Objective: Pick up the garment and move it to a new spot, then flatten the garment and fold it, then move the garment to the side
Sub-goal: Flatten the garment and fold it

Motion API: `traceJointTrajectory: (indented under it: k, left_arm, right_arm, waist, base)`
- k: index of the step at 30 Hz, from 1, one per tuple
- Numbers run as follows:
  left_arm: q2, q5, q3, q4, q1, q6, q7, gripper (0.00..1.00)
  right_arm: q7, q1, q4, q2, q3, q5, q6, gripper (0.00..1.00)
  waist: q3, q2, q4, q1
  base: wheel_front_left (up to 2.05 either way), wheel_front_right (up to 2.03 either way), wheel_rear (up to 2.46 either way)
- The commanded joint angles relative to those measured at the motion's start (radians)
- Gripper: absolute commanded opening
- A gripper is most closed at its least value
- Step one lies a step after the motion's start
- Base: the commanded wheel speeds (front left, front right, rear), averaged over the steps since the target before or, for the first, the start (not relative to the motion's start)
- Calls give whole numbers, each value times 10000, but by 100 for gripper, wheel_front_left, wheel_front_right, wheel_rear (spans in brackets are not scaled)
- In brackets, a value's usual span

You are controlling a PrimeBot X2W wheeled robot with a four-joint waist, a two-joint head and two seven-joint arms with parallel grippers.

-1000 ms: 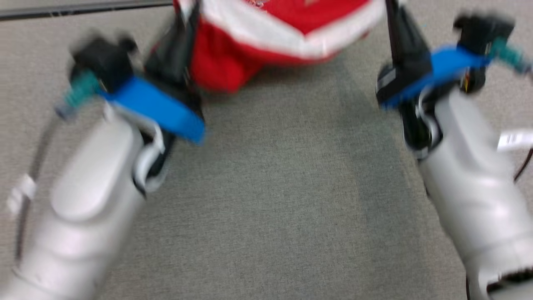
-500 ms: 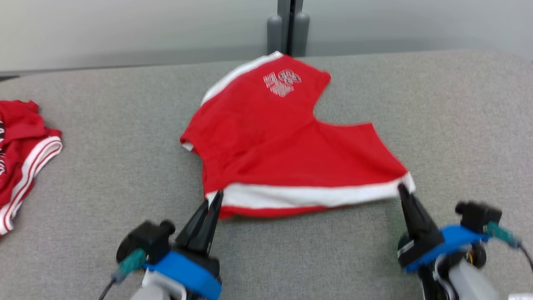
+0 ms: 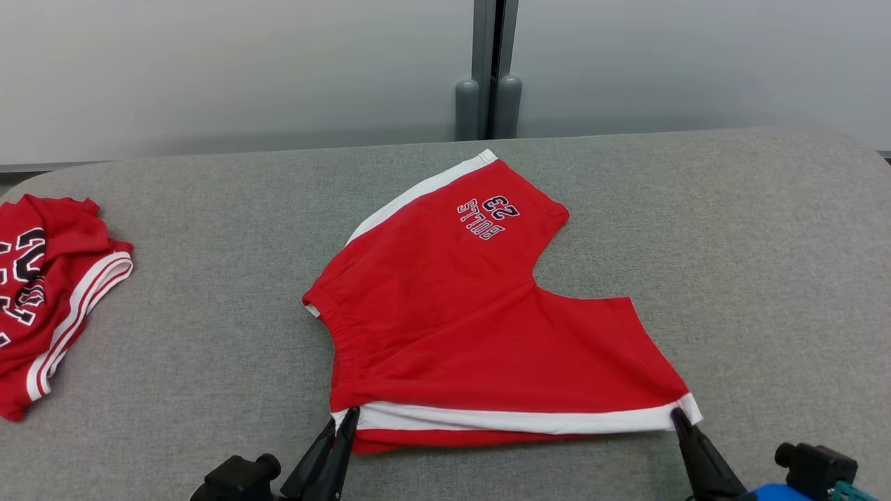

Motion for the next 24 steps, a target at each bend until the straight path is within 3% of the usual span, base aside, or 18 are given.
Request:
traceJointTrajectory:
  k: [1,7,12,24]
  left_arm:
    - [-8,56,40,-96,-62,-15,-29,0]
    - [-207,137,126,-219,-751,-15,-29,0]
    - [-332,213,87,-206,-1761,-15,-29,0]
    - [-986,-122,716,780,-4533,-15,-29,0]
  right_arm:
    - [102,40,-274,50,-248,-159,2,0]
    - [513,-1474,-206,219,-453,-484,3,0]
    - [494,-3763,585,235,-332,-646,3,0]
    - [572,-9497,4771,177,-133,-1149,2,0]
  waist:
    - [12,3,16,1]
    - [346,3,-5,1]
    - [872,3,261,1]
    - [2795,3,1317,1]
  base:
    - [0,0,0]
    - [0,0,0]
    - [0,0,0]
    - [0,0,0]
